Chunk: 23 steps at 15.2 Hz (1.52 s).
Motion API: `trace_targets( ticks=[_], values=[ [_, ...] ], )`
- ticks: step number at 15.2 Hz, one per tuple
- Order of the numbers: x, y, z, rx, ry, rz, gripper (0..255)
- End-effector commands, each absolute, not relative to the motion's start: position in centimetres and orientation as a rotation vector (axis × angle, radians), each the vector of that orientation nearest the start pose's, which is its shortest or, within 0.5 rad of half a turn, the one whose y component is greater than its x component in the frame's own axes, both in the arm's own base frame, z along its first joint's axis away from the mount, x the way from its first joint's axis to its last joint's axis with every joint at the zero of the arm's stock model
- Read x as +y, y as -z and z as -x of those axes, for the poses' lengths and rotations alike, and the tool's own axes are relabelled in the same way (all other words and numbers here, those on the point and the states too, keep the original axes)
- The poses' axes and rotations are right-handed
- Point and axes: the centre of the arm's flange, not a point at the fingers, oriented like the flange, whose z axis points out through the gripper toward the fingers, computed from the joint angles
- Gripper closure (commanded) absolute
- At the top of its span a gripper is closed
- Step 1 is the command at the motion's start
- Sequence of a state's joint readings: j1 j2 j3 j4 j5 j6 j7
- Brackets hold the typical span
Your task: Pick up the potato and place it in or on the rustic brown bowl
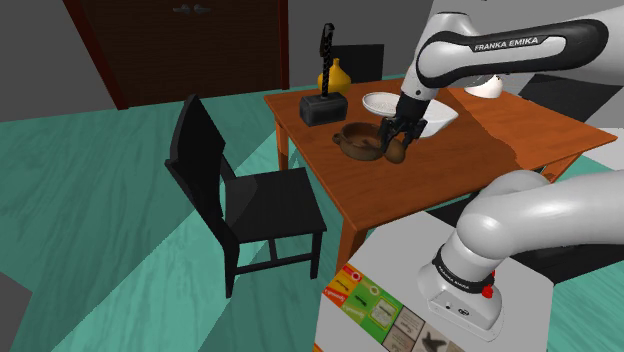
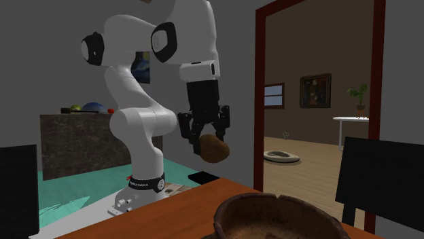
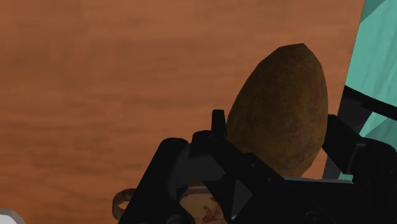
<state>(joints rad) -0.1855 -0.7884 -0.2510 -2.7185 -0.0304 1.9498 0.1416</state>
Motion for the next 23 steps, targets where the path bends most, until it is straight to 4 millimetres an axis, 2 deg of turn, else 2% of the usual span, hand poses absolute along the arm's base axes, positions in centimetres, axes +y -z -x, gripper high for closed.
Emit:
trace_targets(
  ticks=[1, 6, 21, 23],
  values=[
    [-13.2, -45.6, -28.6, 0.734, 0.031, 2.903, 255],
    [-13.2, -48.0, -28.6, 0.734, 0.031, 2.903, 255],
    [-25.4, -48.6, -44.2, 0.734, 0.031, 2.903, 255],
    [-25.9, -48.1, -44.8, 0.734, 0.031, 2.903, 255]
  ],
)
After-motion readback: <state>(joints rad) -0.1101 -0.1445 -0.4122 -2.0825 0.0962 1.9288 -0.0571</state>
